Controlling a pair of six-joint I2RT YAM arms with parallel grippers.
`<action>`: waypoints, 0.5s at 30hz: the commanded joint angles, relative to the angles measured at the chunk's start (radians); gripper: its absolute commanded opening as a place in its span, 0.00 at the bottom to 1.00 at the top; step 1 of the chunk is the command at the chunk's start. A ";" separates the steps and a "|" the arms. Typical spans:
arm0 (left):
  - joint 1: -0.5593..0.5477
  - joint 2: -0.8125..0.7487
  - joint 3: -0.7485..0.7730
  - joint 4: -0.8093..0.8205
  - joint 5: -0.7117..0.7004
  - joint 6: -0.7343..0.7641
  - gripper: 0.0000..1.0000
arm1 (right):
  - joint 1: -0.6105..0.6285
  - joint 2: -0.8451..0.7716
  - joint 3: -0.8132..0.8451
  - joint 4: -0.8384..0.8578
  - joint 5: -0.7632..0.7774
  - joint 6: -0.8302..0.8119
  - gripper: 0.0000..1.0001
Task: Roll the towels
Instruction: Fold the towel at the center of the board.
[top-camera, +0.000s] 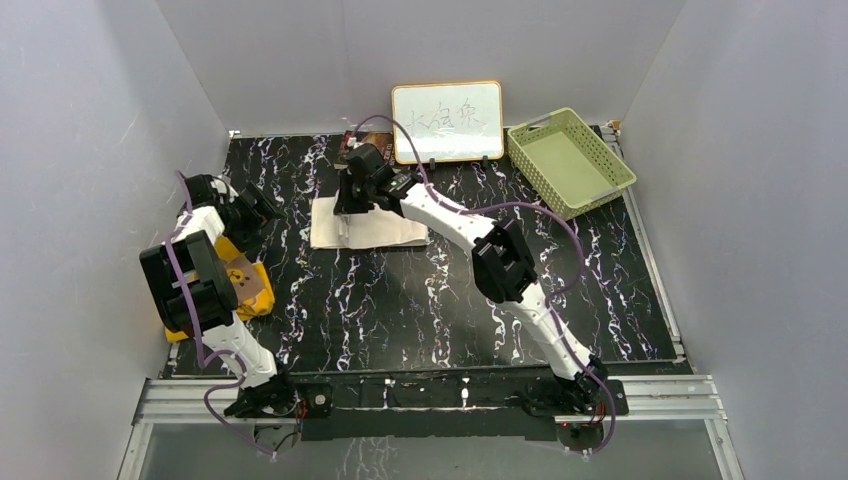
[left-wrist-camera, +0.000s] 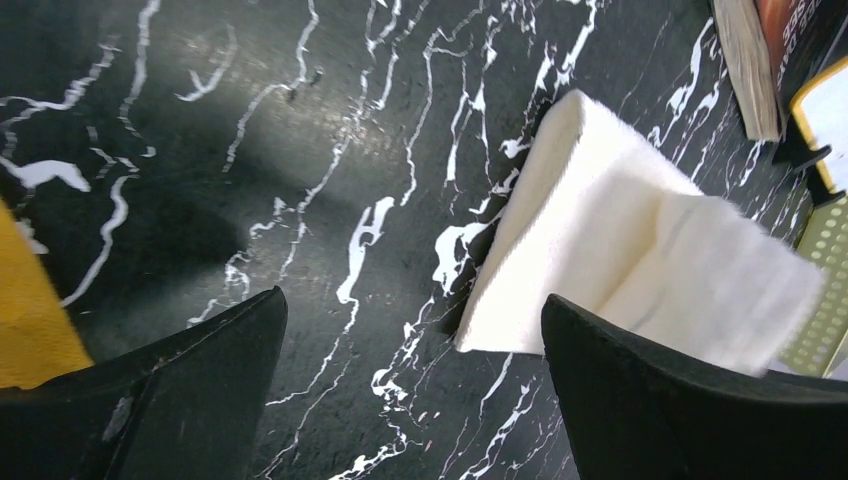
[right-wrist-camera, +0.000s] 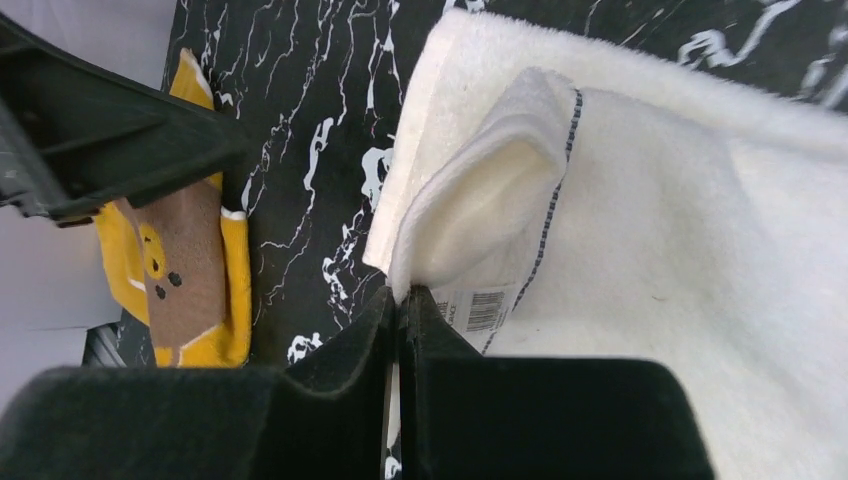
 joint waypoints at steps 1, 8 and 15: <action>0.022 -0.075 -0.013 0.015 0.009 -0.028 0.98 | -0.010 0.066 0.047 0.174 -0.137 0.074 0.00; 0.022 -0.071 -0.021 0.029 0.021 -0.032 0.98 | 0.001 0.125 0.048 0.312 -0.177 0.106 0.00; 0.022 -0.071 -0.025 0.039 0.027 -0.034 0.98 | 0.001 0.137 0.041 0.372 -0.166 0.113 0.00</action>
